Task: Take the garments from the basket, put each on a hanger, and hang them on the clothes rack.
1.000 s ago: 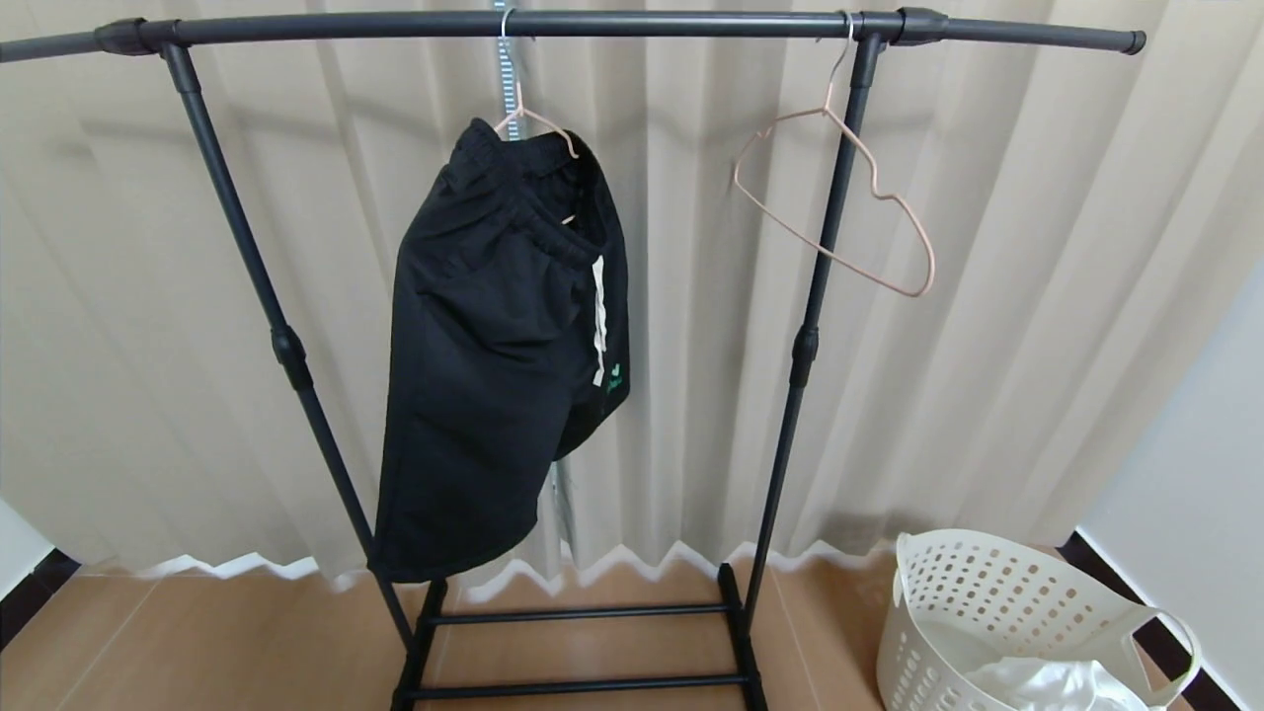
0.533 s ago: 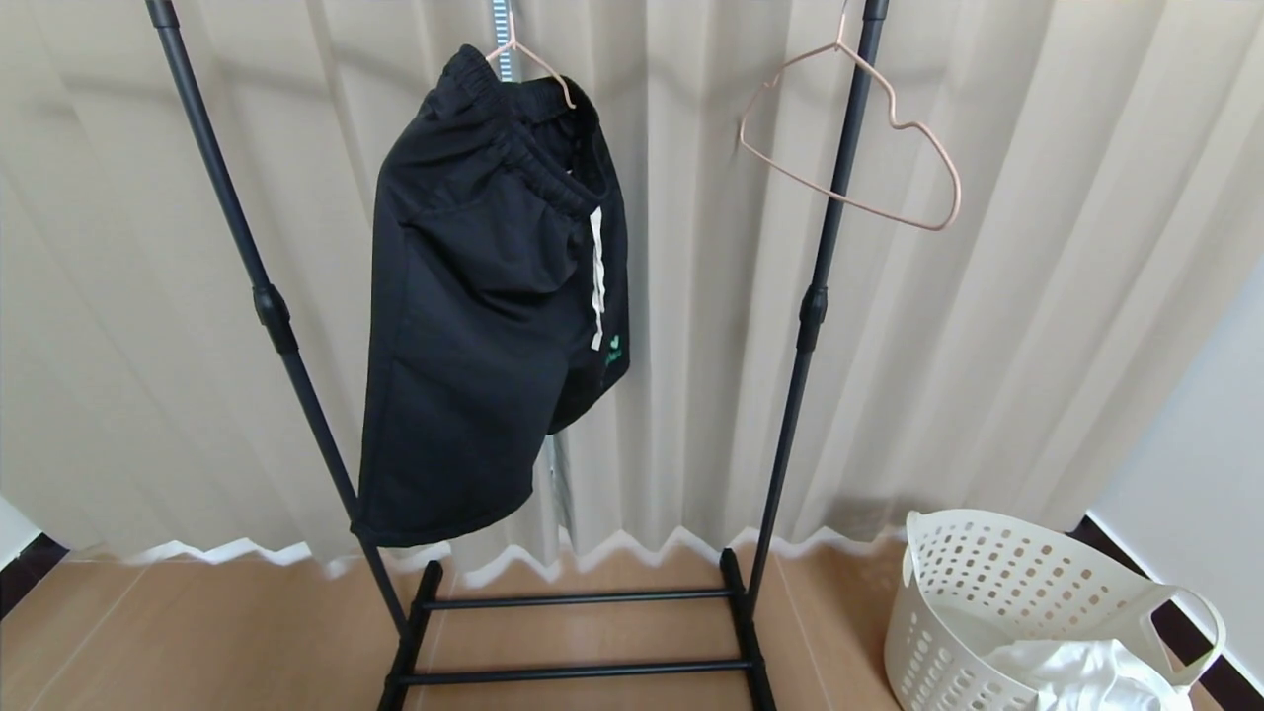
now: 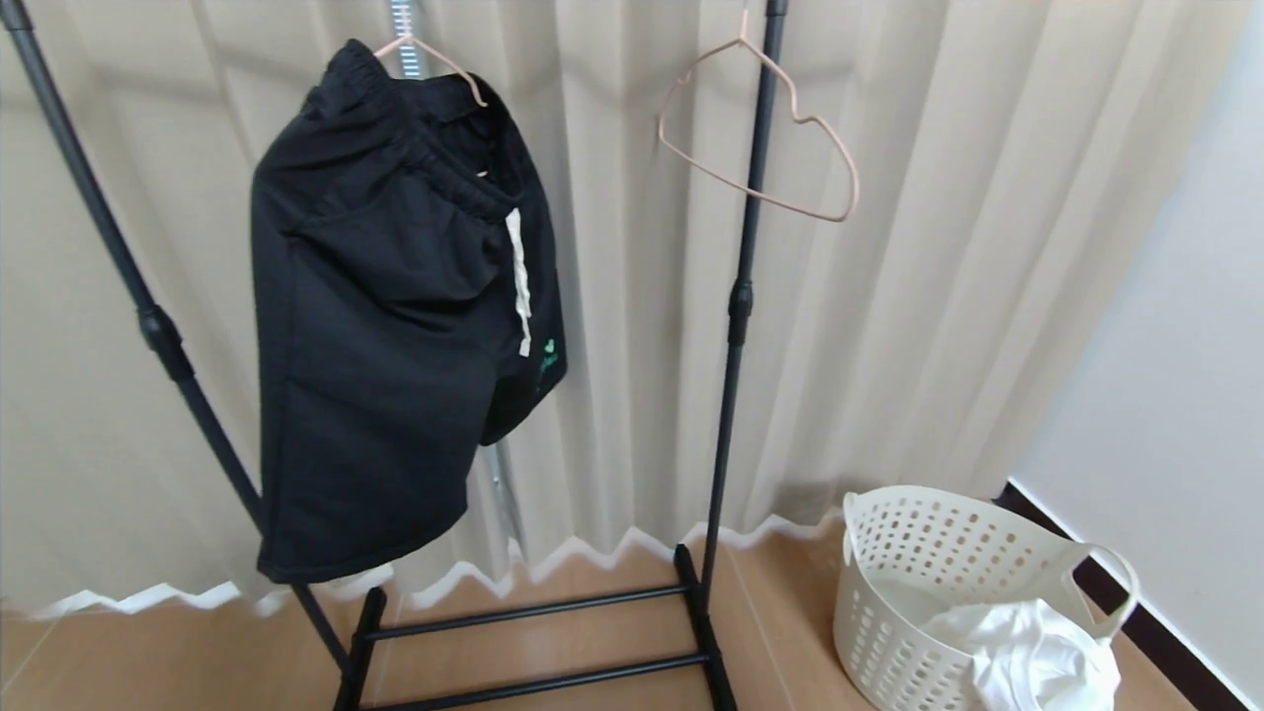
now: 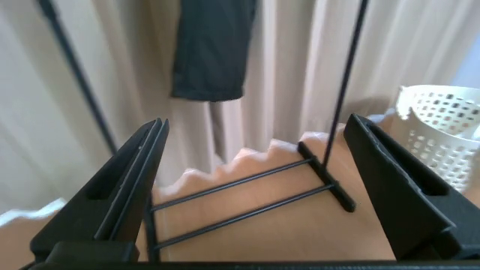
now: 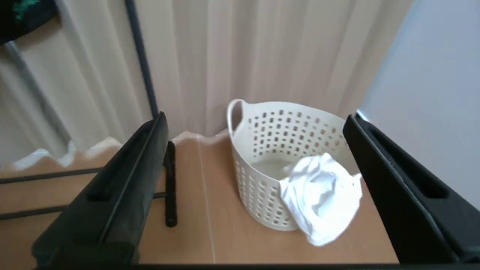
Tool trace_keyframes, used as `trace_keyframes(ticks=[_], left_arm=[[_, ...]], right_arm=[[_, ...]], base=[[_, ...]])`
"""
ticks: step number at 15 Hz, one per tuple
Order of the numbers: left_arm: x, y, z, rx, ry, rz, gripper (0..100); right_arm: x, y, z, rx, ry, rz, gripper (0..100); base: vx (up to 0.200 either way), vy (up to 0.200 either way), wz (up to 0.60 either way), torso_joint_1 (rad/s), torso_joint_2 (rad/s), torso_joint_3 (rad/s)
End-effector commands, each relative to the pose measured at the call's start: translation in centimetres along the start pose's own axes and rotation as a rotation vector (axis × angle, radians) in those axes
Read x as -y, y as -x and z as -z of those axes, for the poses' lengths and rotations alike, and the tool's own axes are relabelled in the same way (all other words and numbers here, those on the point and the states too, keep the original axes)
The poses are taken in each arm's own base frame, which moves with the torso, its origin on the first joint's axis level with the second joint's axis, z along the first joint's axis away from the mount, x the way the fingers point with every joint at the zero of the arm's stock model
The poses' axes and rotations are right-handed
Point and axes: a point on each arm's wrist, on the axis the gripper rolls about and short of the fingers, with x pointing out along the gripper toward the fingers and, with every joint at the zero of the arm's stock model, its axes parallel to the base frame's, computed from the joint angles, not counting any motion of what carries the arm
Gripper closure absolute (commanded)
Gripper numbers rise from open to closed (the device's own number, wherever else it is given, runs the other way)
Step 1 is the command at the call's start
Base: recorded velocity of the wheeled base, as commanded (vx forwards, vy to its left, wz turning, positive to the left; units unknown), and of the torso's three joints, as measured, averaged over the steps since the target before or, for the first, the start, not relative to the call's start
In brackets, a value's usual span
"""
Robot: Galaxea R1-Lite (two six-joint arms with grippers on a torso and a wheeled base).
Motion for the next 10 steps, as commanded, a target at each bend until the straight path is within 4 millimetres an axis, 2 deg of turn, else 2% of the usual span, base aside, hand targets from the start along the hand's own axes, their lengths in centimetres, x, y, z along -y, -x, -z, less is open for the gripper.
trace_keyframes(ticks=[1, 2, 9, 10], left_arm=[[0.00, -0.01, -0.02, 0.000, 0.000, -0.001, 0], [0.00, -0.01, 0.00, -0.001, 0.000, 0.000, 0], [-0.01, -0.01, 0.00, -0.002, 0.000, -0.002, 0], [-0.01, -0.01, 0.00, -0.002, 0.000, -0.002, 0]], right_arm=[[0.01, -0.01, 0.00, -0.002, 0.000, 0.003, 0], [0.00, -0.01, 0.00, -0.002, -0.001, 0.005, 0], [0.01, -0.01, 0.00, -0.002, 0.000, 0.005, 0], [0.01, -0.01, 0.00, -0.002, -0.001, 0.006, 0]], base=[[0.000, 0.000, 0.00, 0.000, 0.00, 0.000], [0.000, 0.000, 0.00, 0.000, 0.00, 0.000], [0.000, -0.200, 0.00, 0.000, 0.00, 0.003], [0.000, -0.200, -0.60, 0.002, 0.01, -0.002]])
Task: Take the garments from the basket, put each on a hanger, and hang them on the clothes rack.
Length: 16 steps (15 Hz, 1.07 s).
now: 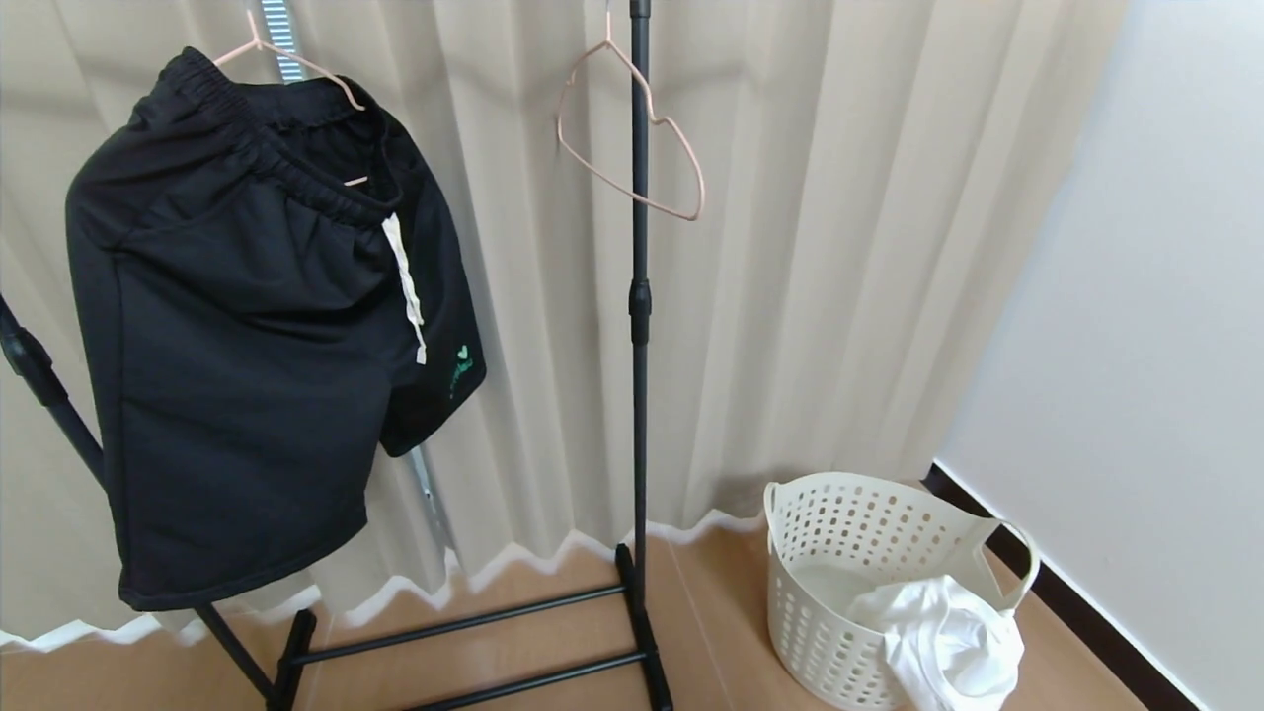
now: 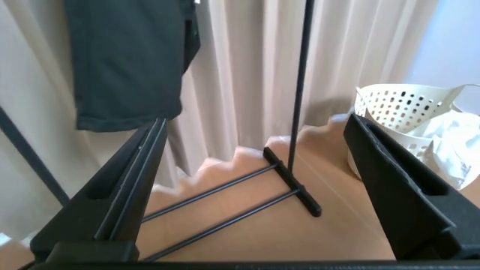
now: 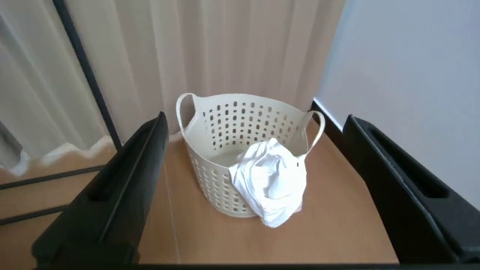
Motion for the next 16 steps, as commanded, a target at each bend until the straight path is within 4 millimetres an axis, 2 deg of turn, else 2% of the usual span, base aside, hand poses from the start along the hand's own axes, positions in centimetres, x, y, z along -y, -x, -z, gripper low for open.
trace_keyframes(ticks=[1, 5, 10, 15, 16], left_arm=[[0.00, -0.01, -0.01, -0.001, 0.001, -0.001, 0], [0.00, -0.01, -0.02, 0.000, 0.000, -0.001, 0], [-0.02, -0.01, -0.02, 0.000, 0.002, -0.007, 0], [-0.02, -0.01, -0.02, 0.000, 0.002, -0.008, 0], [-0.03, -0.01, 0.00, -0.002, 0.002, -0.013, 0]], right_arm=[[0.00, -0.01, 0.00, -0.002, 0.000, 0.000, 0], [0.01, -0.01, 0.00, -0.002, 0.000, 0.003, 0], [0.01, -0.01, 0.00, -0.002, 0.000, 0.003, 0], [0.01, -0.01, 0.00, -0.002, 0.000, 0.006, 0], [0.01, -0.01, 0.00, -0.002, 0.000, 0.006, 0]], base=[[0.000, -0.200, -0.60, 0.002, 0.01, -0.002], [0.000, 0.000, 0.00, 0.000, 0.00, 0.000], [0.000, 0.000, -0.60, 0.002, 0.00, 0.008], [0.000, 0.000, 0.00, 0.000, 0.00, 0.000], [0.000, -0.200, 0.00, 0.002, 0.00, 0.002]])
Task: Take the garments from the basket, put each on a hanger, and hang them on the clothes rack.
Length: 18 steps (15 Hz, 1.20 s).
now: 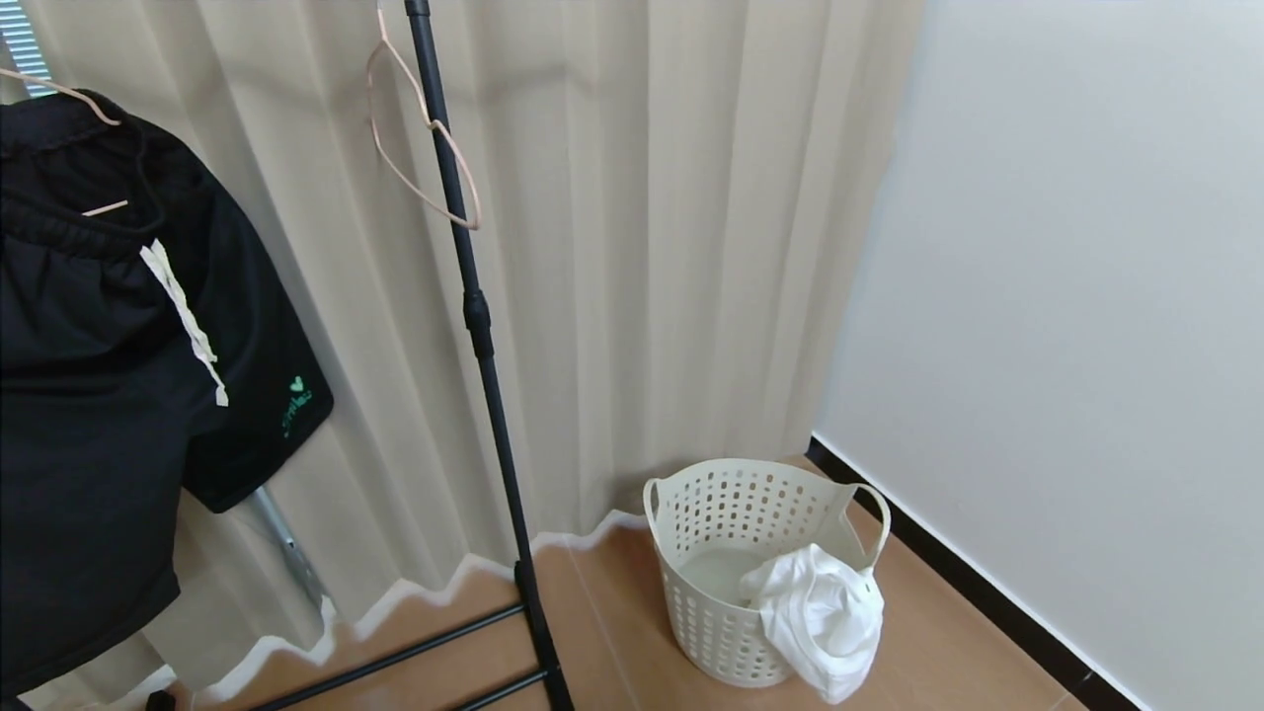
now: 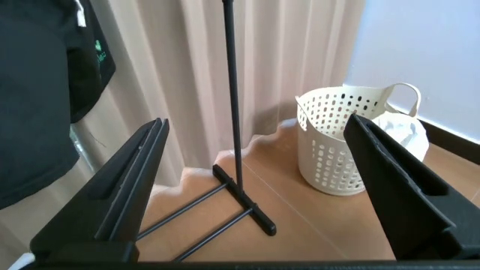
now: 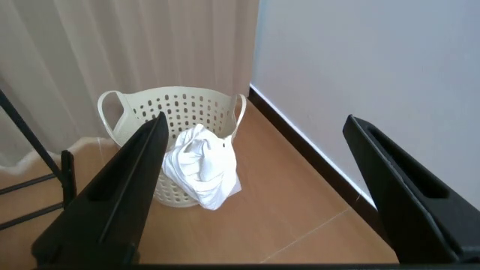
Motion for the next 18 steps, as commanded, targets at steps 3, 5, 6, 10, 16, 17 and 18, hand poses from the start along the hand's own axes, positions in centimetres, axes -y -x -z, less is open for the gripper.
trace_keyframes(ticks=[3, 5, 6, 10, 16, 17, 18], left_arm=[[-0.02, -0.01, -0.02, 0.000, 0.002, -0.006, 0], [-0.02, -0.01, -0.02, 0.000, 0.010, -0.009, 0], [-0.03, -0.01, -0.02, 0.000, 0.010, -0.014, 0], [-0.03, -0.01, -0.02, 0.000, 0.011, -0.014, 0], [-0.04, -0.01, -0.03, 0.001, 0.014, -0.016, 0], [-0.04, -0.01, -0.03, 0.001, 0.015, -0.016, 0], [-0.05, -0.01, -0.02, 0.000, 0.016, -0.019, 0]], right_arm=[[0.00, -0.01, 0.00, -0.002, 0.000, -0.001, 0], [0.00, -0.01, 0.00, -0.002, -0.001, -0.001, 0], [0.00, -0.01, 0.00, -0.002, 0.000, -0.003, 0], [0.09, -0.01, 0.00, -0.002, 0.000, 0.040, 0], [0.09, -0.03, -0.02, -0.003, -0.001, 0.034, 0], [0.09, -0.03, -0.02, -0.003, -0.007, 0.034, 0], [0.09, -0.03, -0.02, -0.003, -0.007, 0.034, 0]], base=[[0.000, -0.200, 0.00, 0.001, 0.00, 0.001], [0.000, 0.000, 0.00, 0.000, 0.00, 0.000], [0.000, 0.000, 0.00, 0.000, 0.00, 0.000], [0.000, 0.000, 0.00, 0.000, 0.00, 0.000], [0.000, 0.000, 0.00, 0.000, 0.00, 0.000], [0.000, 0.000, 0.00, 0.000, 0.00, 0.000], [0.000, 0.000, 0.00, 0.000, 0.00, 0.000]])
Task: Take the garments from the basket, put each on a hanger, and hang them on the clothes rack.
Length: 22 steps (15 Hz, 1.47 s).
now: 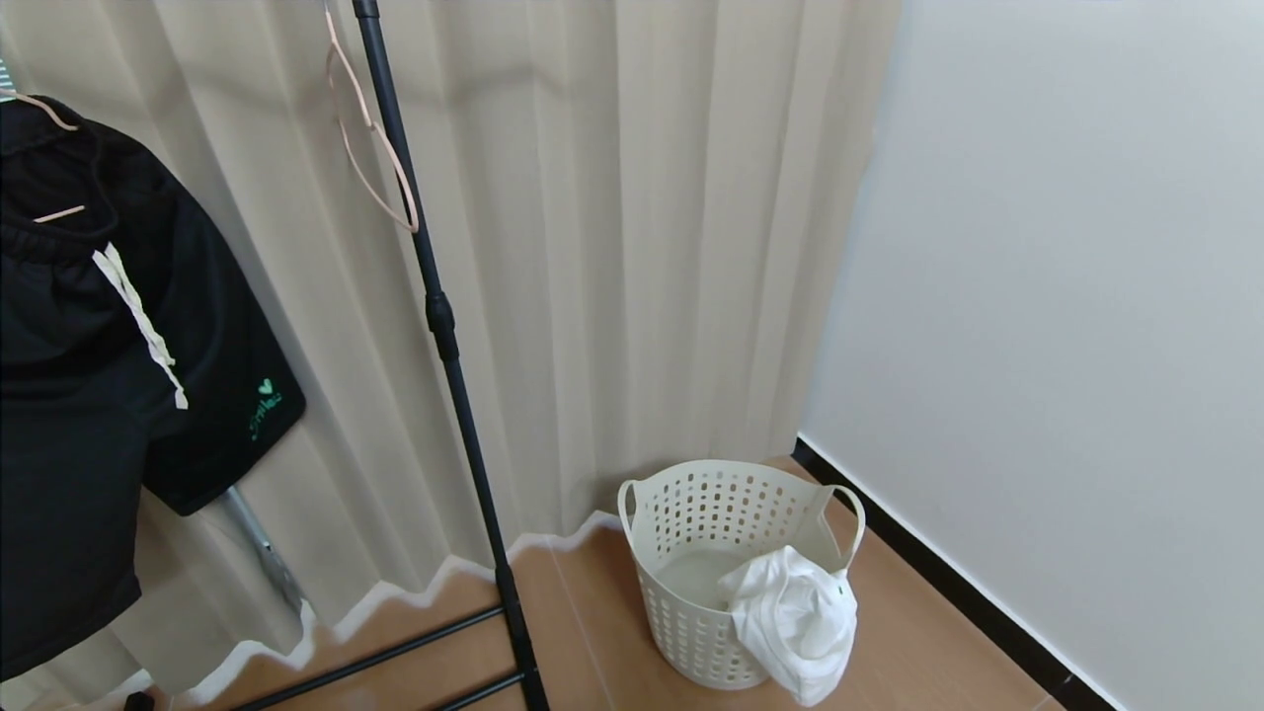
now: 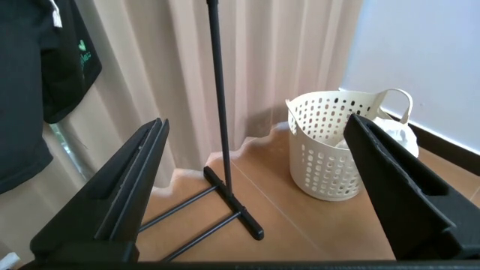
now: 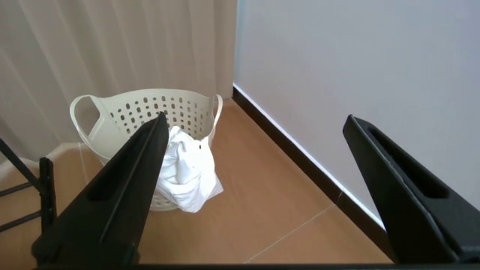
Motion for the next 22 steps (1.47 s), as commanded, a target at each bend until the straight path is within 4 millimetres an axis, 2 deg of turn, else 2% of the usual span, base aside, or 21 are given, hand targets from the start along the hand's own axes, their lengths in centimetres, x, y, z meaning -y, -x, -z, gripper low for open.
trace_keyframes(ticks=[1, 6, 22], left_arm=[[0.00, -0.01, -0.01, 0.000, 0.000, -0.001, 0], [-0.04, -0.01, 0.00, -0.003, 0.005, -0.017, 0], [-0.09, -0.01, -0.01, -0.002, 0.020, -0.039, 0]], right_arm=[[0.00, -0.01, -0.01, -0.001, 0.000, 0.000, 0], [0.00, -0.01, -0.01, -0.001, 0.000, 0.000, 0], [0.00, -0.01, -0.01, -0.001, 0.000, 0.000, 0]], base=[[0.000, 0.000, 0.00, 0.000, 0.00, 0.000], [0.000, 0.000, 0.00, 0.000, 0.00, -0.013], [0.000, 0.000, 0.00, 0.002, 0.00, -0.148]])
